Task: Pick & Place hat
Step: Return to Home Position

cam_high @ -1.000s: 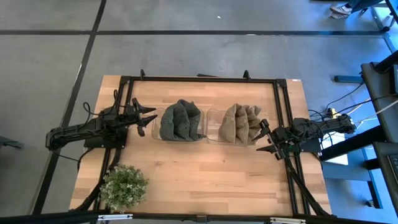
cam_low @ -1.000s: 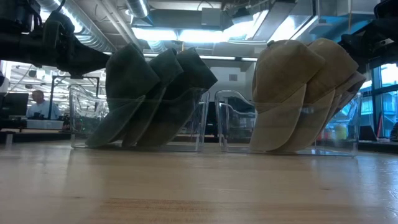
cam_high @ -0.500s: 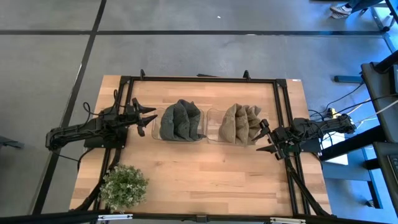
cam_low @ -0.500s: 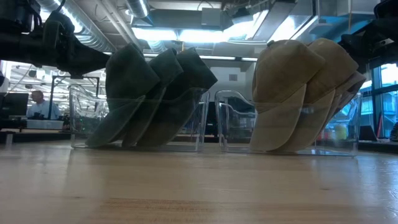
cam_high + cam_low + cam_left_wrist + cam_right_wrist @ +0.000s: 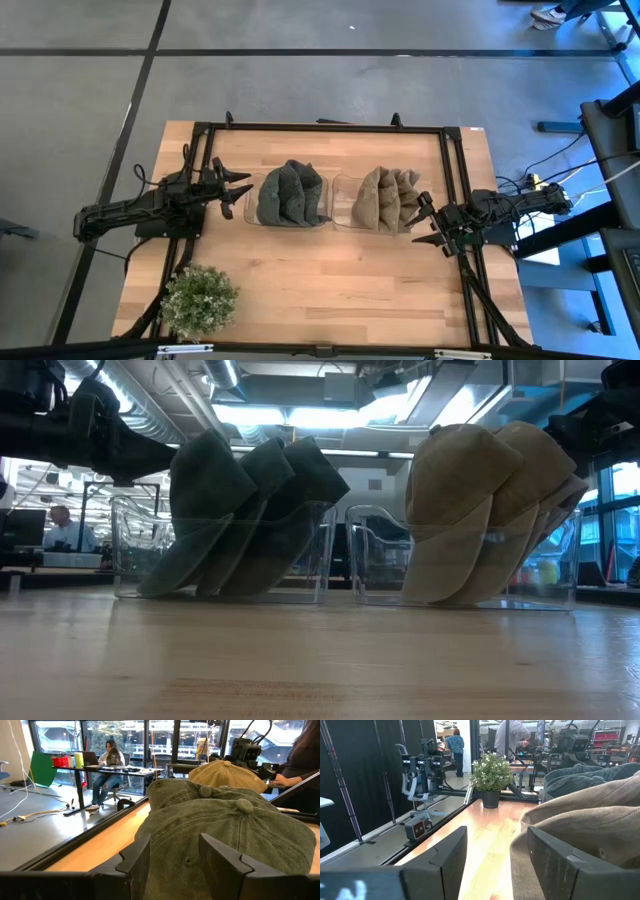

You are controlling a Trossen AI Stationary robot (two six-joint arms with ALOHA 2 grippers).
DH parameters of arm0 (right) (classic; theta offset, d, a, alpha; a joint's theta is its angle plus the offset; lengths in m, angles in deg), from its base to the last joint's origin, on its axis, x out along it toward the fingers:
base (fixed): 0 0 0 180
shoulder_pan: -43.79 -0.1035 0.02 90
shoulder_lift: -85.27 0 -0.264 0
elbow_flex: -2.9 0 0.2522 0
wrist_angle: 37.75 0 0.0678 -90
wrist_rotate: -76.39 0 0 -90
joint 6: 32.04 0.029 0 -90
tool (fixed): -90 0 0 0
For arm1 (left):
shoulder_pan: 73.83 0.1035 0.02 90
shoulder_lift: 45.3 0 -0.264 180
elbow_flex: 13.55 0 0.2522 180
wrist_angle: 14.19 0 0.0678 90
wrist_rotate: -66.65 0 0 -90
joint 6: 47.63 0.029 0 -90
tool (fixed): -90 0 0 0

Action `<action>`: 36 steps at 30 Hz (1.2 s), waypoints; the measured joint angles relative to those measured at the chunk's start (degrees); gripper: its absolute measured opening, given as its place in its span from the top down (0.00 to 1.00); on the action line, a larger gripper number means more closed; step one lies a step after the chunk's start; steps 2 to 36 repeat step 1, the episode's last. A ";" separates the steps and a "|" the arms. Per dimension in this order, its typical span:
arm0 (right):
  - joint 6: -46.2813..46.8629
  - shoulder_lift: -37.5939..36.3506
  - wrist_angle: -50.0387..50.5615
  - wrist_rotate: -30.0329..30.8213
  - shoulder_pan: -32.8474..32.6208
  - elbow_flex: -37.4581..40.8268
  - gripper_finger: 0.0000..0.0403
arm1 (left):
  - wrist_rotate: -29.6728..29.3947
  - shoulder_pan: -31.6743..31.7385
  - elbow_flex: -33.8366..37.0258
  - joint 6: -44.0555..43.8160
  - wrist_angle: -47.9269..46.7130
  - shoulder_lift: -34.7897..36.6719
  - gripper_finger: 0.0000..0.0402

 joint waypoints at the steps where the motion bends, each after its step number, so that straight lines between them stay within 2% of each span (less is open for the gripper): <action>1: 0.08 0.01 0.00 0.00 0.00 0.00 0.49 | 0.00 -0.01 0.00 0.00 0.00 0.00 0.60; 36: 0.08 0.01 0.00 0.00 0.00 0.00 0.49 | 0.00 -0.01 0.00 0.00 0.00 0.00 0.60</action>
